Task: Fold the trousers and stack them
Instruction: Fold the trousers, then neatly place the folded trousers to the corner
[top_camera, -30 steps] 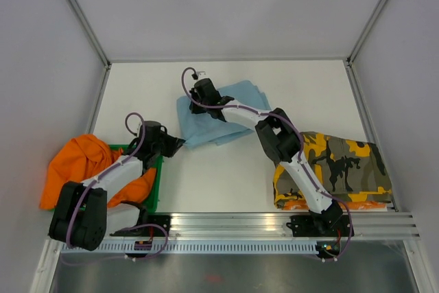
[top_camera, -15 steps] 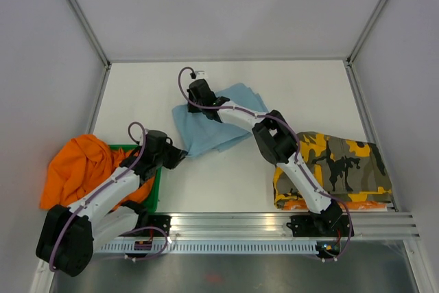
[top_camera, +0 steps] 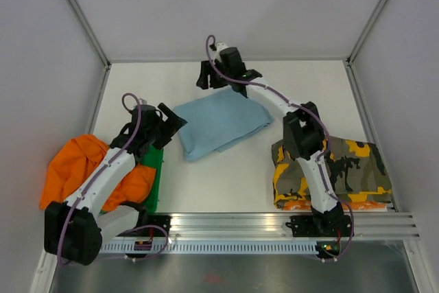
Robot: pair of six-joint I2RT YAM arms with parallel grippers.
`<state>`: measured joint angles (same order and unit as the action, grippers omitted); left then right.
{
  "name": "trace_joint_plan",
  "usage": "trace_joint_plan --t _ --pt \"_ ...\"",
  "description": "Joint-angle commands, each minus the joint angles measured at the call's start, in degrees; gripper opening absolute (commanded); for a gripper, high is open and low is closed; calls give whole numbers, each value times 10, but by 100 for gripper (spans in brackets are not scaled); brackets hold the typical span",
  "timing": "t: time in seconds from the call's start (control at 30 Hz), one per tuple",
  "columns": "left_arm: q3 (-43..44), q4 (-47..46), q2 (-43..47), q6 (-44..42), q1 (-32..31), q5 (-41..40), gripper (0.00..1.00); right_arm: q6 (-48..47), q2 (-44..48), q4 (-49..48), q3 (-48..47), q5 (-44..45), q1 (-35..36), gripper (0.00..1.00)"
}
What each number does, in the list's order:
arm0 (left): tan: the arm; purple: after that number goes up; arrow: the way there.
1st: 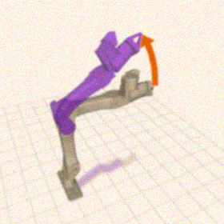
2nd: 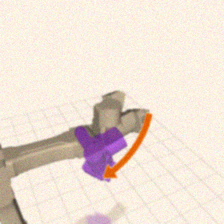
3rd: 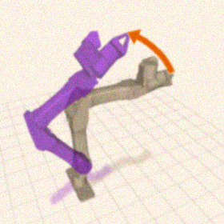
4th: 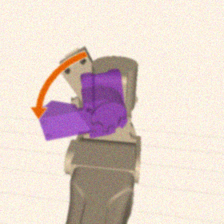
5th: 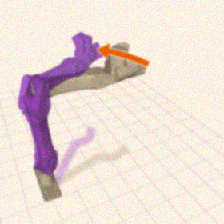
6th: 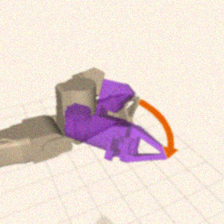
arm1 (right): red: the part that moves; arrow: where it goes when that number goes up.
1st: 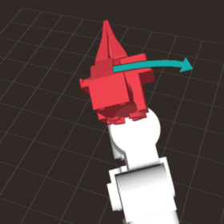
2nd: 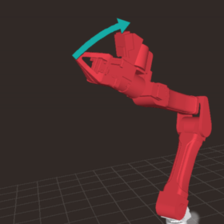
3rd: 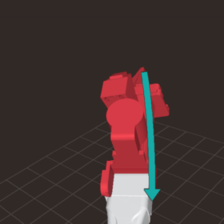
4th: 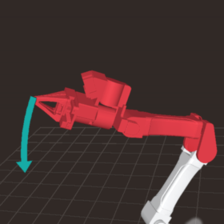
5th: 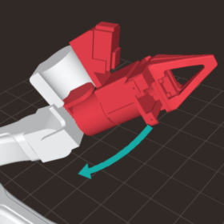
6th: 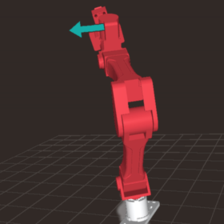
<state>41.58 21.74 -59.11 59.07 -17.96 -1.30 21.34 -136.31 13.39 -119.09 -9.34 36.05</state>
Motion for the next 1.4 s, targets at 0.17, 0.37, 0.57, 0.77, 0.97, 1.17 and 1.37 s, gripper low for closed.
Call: trace_joint_plan --t 0.17,0.37,0.57,0.77,0.97,1.17,1.37 --pt "62 -92 -205 -135 34 78 100 -133 170 81 104 14 -136 94" --pt "87 -119 -278 -133 35 75 100 -105 193 45 234 -32 -201 95" --pt "89 -123 -324 -151 35 39 100 -101 171 -7 305 -93 -223 98" --pt "84 -143 -361 -161 35 44 98 -104 125 -6 308 -101 -223 96" --pt "75 -214 -394 -165 35 91 87 -104 136 -6 351 -110 -223 73" --pt "80 -260 -414 -187 35 113 26 -83 170 -48 460 -126 -223 8" --pt "101 -264 -390 -229 37 128 2 -23 289 -83 537 -107 -223 0"
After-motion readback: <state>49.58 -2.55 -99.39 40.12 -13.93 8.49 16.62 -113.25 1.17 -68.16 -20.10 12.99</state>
